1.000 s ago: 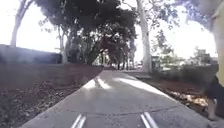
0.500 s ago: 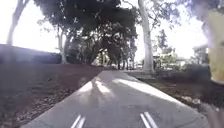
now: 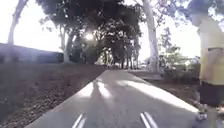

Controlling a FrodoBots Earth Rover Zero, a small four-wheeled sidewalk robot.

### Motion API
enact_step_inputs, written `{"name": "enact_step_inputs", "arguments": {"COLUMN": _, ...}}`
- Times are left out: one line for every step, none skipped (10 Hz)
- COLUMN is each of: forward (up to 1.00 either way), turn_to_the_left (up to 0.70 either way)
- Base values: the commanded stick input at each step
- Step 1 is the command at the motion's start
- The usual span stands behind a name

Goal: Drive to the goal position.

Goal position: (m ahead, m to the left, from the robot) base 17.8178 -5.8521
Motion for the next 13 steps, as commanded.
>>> {"name": "enact_step_inputs", "arguments": {"forward": 0.98, "turn_to_the_left": 0.00}}
{"name": "enact_step_inputs", "arguments": {"forward": 0.98, "turn_to_the_left": 0.00}}
{"name": "enact_step_inputs", "arguments": {"forward": 0.98, "turn_to_the_left": 0.00}}
{"name": "enact_step_inputs", "arguments": {"forward": 0.98, "turn_to_the_left": 0.00}}
{"name": "enact_step_inputs", "arguments": {"forward": 0.98, "turn_to_the_left": 0.00}}
{"name": "enact_step_inputs", "arguments": {"forward": 0.60, "turn_to_the_left": 0.00}}
{"name": "enact_step_inputs", "arguments": {"forward": 0.10, "turn_to_the_left": 0.00}}
{"name": "enact_step_inputs", "arguments": {"forward": 0.00, "turn_to_the_left": 0.00}}
{"name": "enact_step_inputs", "arguments": {"forward": 0.00, "turn_to_the_left": 0.00}}
{"name": "enact_step_inputs", "arguments": {"forward": 0.00, "turn_to_the_left": 0.00}}
{"name": "enact_step_inputs", "arguments": {"forward": 0.00, "turn_to_the_left": 0.00}}
{"name": "enact_step_inputs", "arguments": {"forward": 0.00, "turn_to_the_left": 0.00}}
{"name": "enact_step_inputs", "arguments": {"forward": 0.00, "turn_to_the_left": 0.00}}
